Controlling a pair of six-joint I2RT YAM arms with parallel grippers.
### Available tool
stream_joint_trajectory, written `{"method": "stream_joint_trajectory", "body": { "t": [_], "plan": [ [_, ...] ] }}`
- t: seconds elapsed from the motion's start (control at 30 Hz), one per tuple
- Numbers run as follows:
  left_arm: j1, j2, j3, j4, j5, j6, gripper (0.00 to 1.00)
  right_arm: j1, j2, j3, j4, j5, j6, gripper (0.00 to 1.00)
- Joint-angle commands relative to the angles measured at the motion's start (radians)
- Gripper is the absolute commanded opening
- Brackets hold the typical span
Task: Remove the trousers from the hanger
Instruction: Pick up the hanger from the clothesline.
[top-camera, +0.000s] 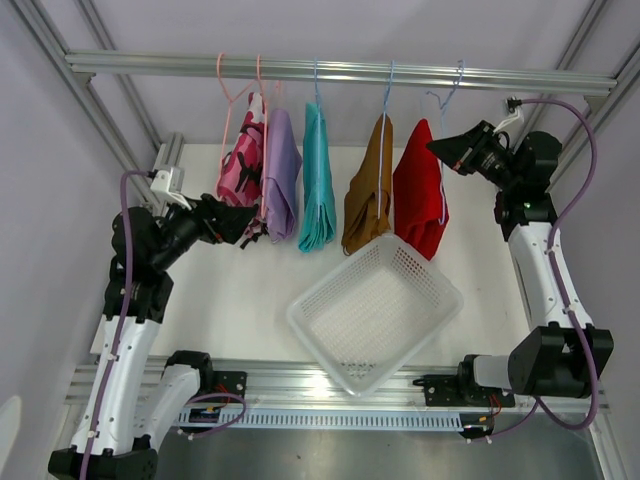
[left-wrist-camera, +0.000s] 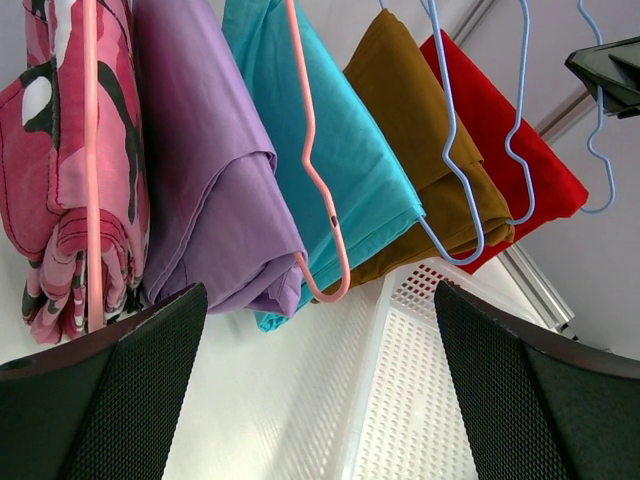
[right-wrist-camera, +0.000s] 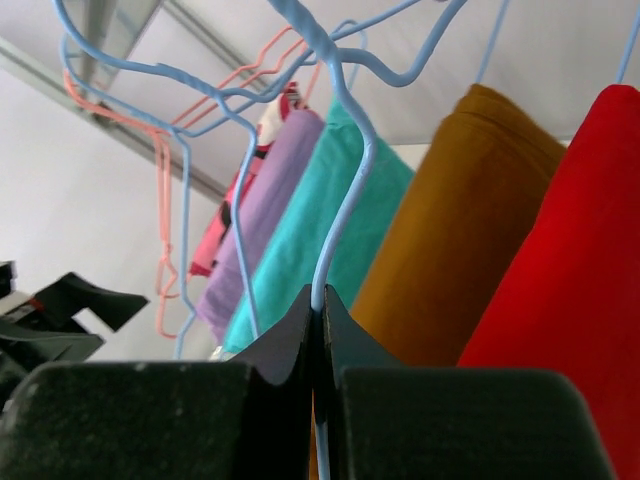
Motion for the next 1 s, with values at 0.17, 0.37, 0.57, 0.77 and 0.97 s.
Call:
{"method": "stream_joint_trajectory", "body": {
  "t": [0.17, 0.37, 0.57, 0.77, 0.97],
  "plan": [
    [0.005, 0.009, 0.014, 0.008, 0.025, -0.018, 0.99, -0.001, -0.138, -0.008, 0.030, 0.098, -0.065, 0.00],
    [0.005, 0.013, 0.017, 0.007, 0.025, -0.021, 0.99, 0.034, -0.180, -0.023, -0.028, 0.164, -0.119, 0.00],
    [0.003, 0.026, 0.014, 0.010, 0.038, -0.024, 0.99, 0.026, -0.119, 0.093, -0.120, 0.201, -0.181, 0.00],
    [0.003, 0.030, 0.019, 0.010, 0.042, -0.024, 1.00, 0.013, -0.068, 0.179, -0.198, 0.247, -0.240, 0.00],
    [0.003, 0.036, 0.016, 0.011, 0.049, -0.030, 1.00, -0.007, -0.037, 0.225, -0.223, 0.282, -0.255, 0.00]
  ]
}}
